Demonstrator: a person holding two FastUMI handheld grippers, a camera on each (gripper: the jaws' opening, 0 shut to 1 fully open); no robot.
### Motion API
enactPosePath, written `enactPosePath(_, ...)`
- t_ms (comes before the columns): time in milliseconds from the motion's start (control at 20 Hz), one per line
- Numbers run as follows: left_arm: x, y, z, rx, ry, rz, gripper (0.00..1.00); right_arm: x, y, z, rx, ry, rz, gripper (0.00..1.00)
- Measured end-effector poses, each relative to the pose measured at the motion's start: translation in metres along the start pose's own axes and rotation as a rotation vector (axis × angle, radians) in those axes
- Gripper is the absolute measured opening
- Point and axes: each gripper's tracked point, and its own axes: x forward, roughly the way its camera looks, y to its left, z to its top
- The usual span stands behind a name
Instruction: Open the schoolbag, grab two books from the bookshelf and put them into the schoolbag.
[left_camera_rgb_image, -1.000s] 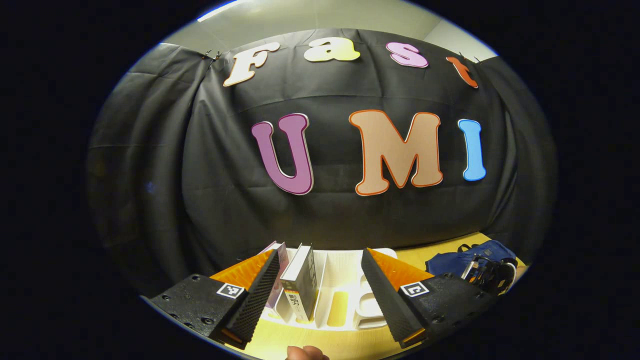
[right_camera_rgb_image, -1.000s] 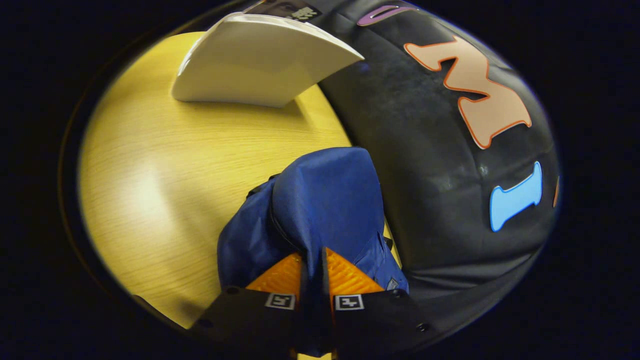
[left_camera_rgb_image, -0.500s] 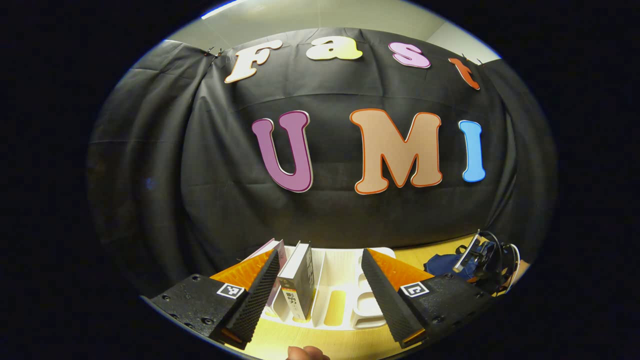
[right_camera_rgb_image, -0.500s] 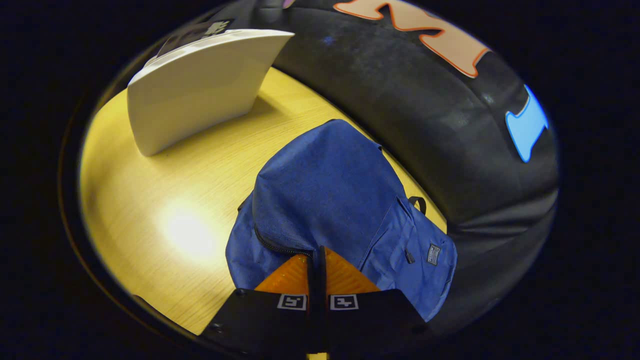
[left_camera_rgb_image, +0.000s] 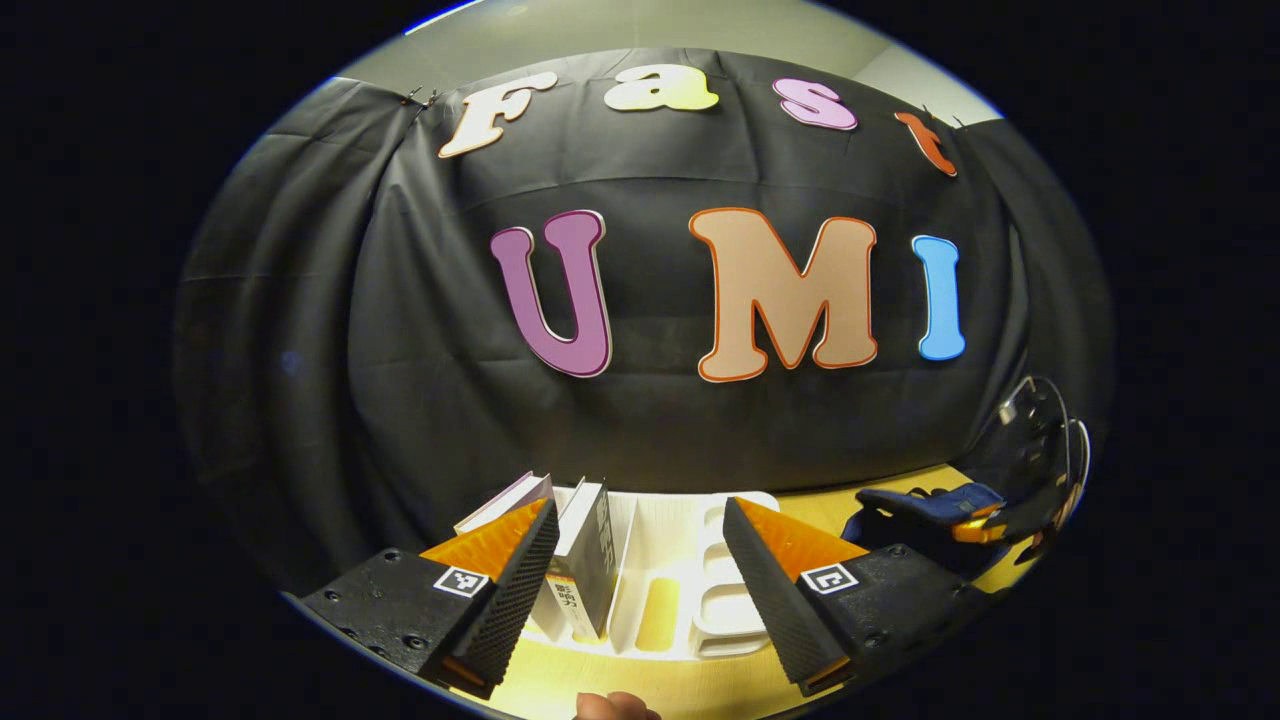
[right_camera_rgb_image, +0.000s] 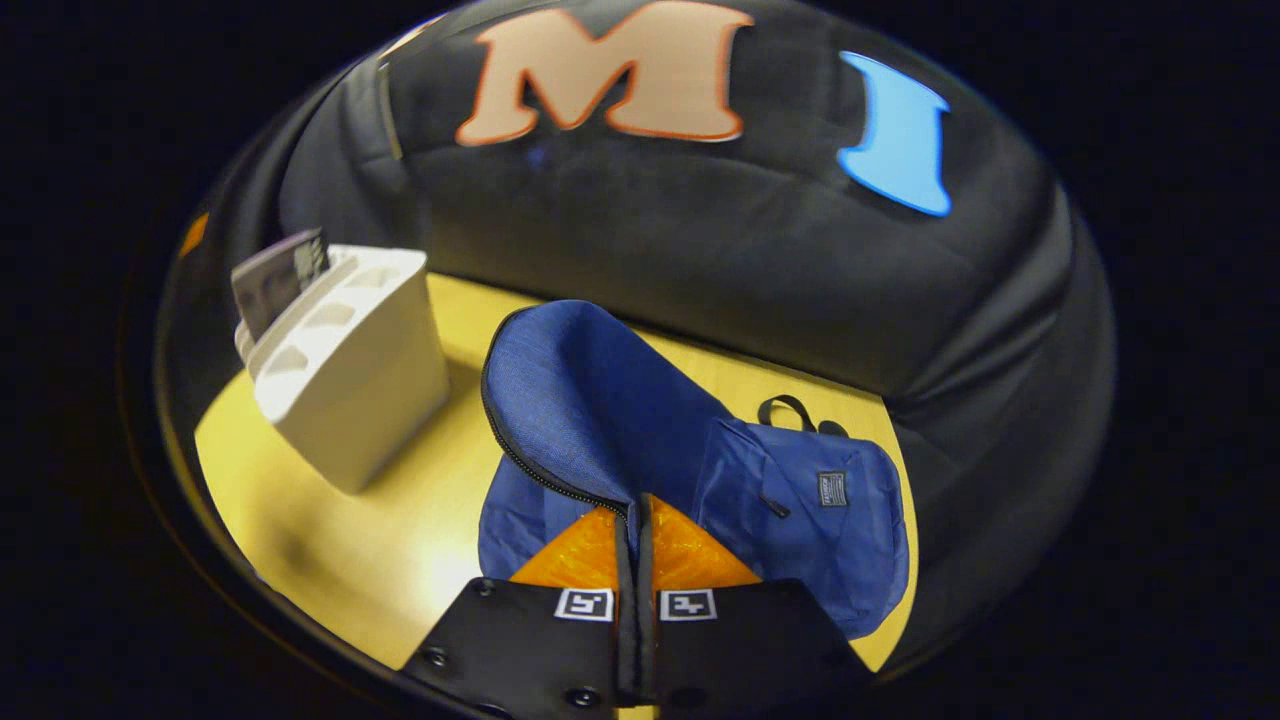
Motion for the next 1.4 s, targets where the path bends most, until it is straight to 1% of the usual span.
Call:
enactPosePath(100, 0.002, 0.0, -0.001, 0.002, 0.003, -0.001, 0.96, -0.01, -0.018, 0.011, 0.145, -0.035, 0.0, 0.06)
enactPosePath(150, 0.003, 0.001, -0.001, 0.0, 0.005, 0.0, 0.97, -0.014, -0.026, 0.013, 0.227, -0.051, 0.004, 0.06)
enactPosePath(200, 0.004, 0.0, -0.002, -0.003, 0.007, 0.001, 0.97, -0.016, -0.034, 0.014, 0.308, -0.064, 0.006, 0.0)
enactPosePath(250, 0.005, 0.001, -0.002, -0.005, 0.01, 0.001, 0.97, -0.016, -0.043, 0.013, 0.386, -0.076, 0.009, 0.04)
enactPosePath(300, 0.006, 0.001, -0.002, -0.005, 0.012, 0.001, 0.97, -0.017, -0.054, 0.013, 0.486, -0.093, 0.009, 0.03)
enactPosePath(350, 0.007, 0.002, -0.003, -0.005, 0.014, 0.003, 0.97, -0.019, -0.059, 0.013, 0.56, -0.104, 0.012, 0.03)
enactPosePath(400, 0.008, 0.005, -0.003, -0.007, 0.017, 0.005, 0.97, -0.021, -0.065, 0.011, 0.625, -0.113, 0.016, 0.05)
enactPosePath(500, 0.014, 0.012, -0.004, -0.029, 0.015, 0.01, 0.96, -0.023, -0.07, 0.006, 0.724, -0.118, 0.026, 0.04)
enactPosePath(550, 0.019, 0.016, -0.008, -0.037, 0.028, 0.014, 0.97, -0.023, -0.073, 0.004, 0.752, -0.118, 0.029, 0.03)
enactPosePath(600, 0.023, 0.022, -0.008, -0.04, 0.035, 0.02, 0.93, -0.022, -0.074, 0.003, 0.763, -0.119, 0.026, 0.03)
enactPosePath(650, 0.029, 0.027, -0.007, -0.041, 0.037, 0.022, 0.96, -0.022, -0.076, 0.004, 0.76, -0.122, 0.021, 0.04)
enactPosePath(800, 0.055, 0.039, -0.011, -0.026, 0.097, -0.001, 0.96, -0.026, -0.076, 0.006, 0.752, -0.127, 0.016, 0.03)
enactPosePath(900, 0.073, 0.05, -0.028, -0.016, 0.185, -0.007, 0.96, -0.024, -0.075, 0.005, 0.757, -0.126, 0.017, 0.03)
enactPosePath(1000, 0.091, 0.052, -0.047, -0.043, 0.289, -0.036, 0.97, -0.023, -0.075, 0.005, 0.76, -0.124, 0.018, 0.03)
enactPosePath(1150, 0.115, 0.061, -0.088, -0.038, 0.491, -0.06, 0.98, -0.025, -0.074, 0.006, 0.752, -0.119, 0.019, 0.03)
enactPosePath(1300, 0.132, 0.063, -0.112, -0.033, 0.621, -0.072, 0.98, -0.026, -0.075, 0.007, 0.75, -0.119, 0.017, 0.03)
enactPosePath(1400, 0.137, 0.065, -0.127, -0.013, 0.685, -0.087, 0.98, -0.027, -0.075, 0.006, 0.755, -0.118, 0.017, 0.03)
